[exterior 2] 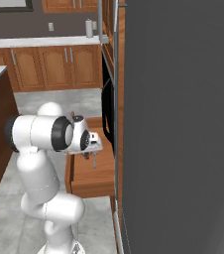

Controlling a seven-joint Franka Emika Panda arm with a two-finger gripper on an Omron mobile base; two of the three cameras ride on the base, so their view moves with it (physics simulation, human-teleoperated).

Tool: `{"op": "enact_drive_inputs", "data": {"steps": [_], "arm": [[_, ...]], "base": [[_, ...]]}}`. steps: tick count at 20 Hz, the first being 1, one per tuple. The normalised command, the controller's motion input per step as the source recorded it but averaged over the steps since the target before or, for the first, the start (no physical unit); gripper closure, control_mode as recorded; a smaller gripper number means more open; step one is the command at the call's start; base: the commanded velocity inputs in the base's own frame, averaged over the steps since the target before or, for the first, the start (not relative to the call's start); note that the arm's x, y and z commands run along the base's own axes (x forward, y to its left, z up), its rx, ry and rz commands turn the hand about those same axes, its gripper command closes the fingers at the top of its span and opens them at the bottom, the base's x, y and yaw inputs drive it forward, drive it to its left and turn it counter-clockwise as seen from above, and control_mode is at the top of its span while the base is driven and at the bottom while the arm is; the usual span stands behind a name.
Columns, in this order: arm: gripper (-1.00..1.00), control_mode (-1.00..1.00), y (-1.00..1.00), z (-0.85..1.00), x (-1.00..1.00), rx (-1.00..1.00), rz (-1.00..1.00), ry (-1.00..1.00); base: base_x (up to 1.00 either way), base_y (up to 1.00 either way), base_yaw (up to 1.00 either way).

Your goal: Pick up the metallic utensils from the counter and place them in the open drawer. Make sure not to pick up any wooden utensils.

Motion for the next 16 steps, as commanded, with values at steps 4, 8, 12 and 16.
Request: {"op": "enact_drive_inputs", "data": {"steps": [4,8,12,16], "arm": [[1.0,-1.0,-0.09,-0.47,0.11,0.0,-0.04,0.0],[1.0,-1.0,0.0,-0.45,0.0,0.02,0.0,0.0],[1.0,-1.0,0.0,-0.43,0.0,0.02,0.0,0.01],[1.0,-1.0,0.0,-0.29,0.0,0.01,0.0,0.0]], "base": [[0.0,0.0,0.0],[0.0,0.0,0.0],[0.0,0.0,0.0],[0.0,0.0,0.0]]}}
